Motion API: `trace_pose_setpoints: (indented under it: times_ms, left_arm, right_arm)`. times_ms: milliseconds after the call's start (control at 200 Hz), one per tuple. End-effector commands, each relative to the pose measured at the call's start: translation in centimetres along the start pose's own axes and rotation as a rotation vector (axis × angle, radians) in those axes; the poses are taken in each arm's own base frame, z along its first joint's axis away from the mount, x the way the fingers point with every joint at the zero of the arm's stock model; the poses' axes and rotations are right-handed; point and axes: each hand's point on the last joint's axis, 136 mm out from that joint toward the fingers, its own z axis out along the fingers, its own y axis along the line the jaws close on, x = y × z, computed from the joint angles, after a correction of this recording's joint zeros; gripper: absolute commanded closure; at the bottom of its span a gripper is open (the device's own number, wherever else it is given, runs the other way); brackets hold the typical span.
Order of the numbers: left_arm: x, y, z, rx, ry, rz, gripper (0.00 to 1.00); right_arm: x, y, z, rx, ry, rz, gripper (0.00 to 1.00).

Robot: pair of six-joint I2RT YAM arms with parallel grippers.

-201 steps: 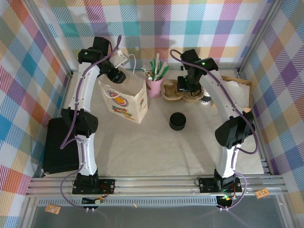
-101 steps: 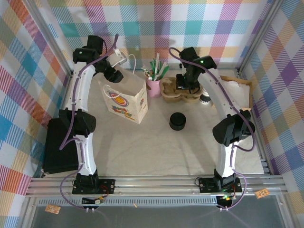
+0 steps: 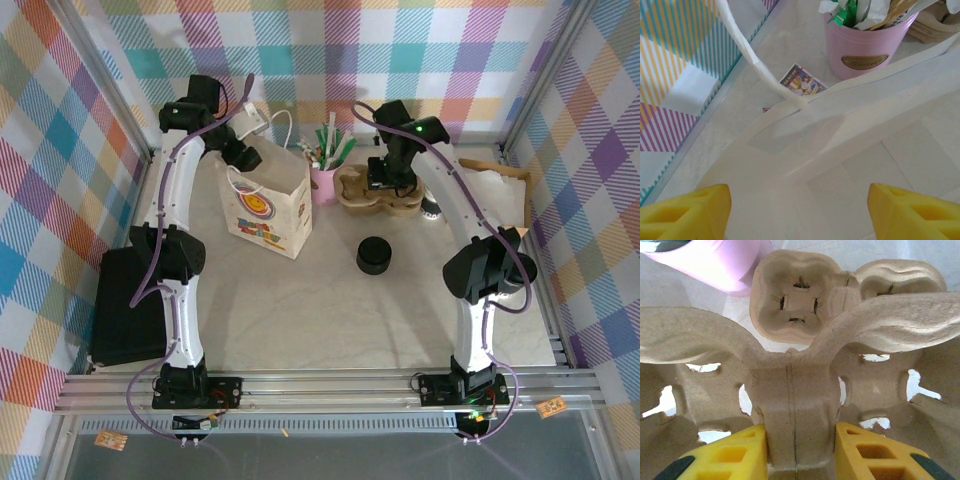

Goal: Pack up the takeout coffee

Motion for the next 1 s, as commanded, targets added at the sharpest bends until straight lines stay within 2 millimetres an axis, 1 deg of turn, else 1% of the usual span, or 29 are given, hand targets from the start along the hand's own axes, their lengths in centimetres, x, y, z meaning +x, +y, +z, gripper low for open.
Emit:
trace_pose_setpoints:
  times_ms: [0, 55, 135, 265, 400, 540, 615, 710, 740, 810, 895, 995]
  left_arm:
    - [0.0, 0.8, -1.4, -0.054, 0.012, 0.001, 0.31]
    - [0.1, 1.0, -2.4, -0.074, 0.014, -0.024, 0.33]
    - [0.0, 1.0, -3.8, -0.100, 0.009, -0.083, 0.33]
    - [-0.1, 0.2, -6.1, -0.119, -0.005, -0.212, 0.35]
    - [0.6, -1.7, -8.2, -0.109, 0.002, -0.338, 0.36]
    - [1.3, -3.4, -9.9, -0.129, 0.016, -0.483, 0.36]
    - [1.2, -3.1, -11.1, -0.189, -0.015, -0.607, 0.36]
    - [1.6, -1.6, -13.1, -0.318, -0.063, -0.778, 0.36]
    - [1.8, -1.3, -13.3, -0.335, -0.074, -0.824, 0.36]
    - [2.0, -1.2, -13.1, -0.333, -0.083, -0.889, 0.36]
    - [2.5, -1.0, -11.8, -0.298, -0.059, -0.947, 0.35]
    - [3.0, -0.3, -10.2, -0.248, -0.030, -0.998, 0.35]
  right_arm:
    - [-0.1, 0.7, -0.5, -0.006, -0.001, -0.023, 0.66]
    - [-0.2, 0.9, -0.6, -0.010, -0.002, -0.025, 0.66]
    - [-0.4, 1.1, -0.8, -0.015, -0.002, -0.024, 0.66]
    - [-0.8, 1.5, -1.4, -0.030, -0.007, -0.021, 0.66]
    - [-0.9, 1.9, -2.0, -0.051, -0.005, -0.013, 0.66]
    - [-0.8, 2.2, -2.4, -0.074, -0.009, -0.004, 0.65]
    - [-0.9, 2.6, -2.6, -0.094, -0.010, 0.004, 0.65]
    - [-0.7, 2.9, -2.9, -0.109, -0.008, 0.012, 0.65]
    - [-0.7, 2.9, -3.0, -0.112, -0.006, 0.014, 0.65]
    - [-0.5, 3.0, -3.1, -0.116, -0.002, 0.013, 0.66]
    - [-0.4, 3.2, -3.2, -0.119, 0.000, 0.011, 0.65]
    - [-0.4, 3.3, -3.2, -0.125, -0.004, 0.008, 0.65]
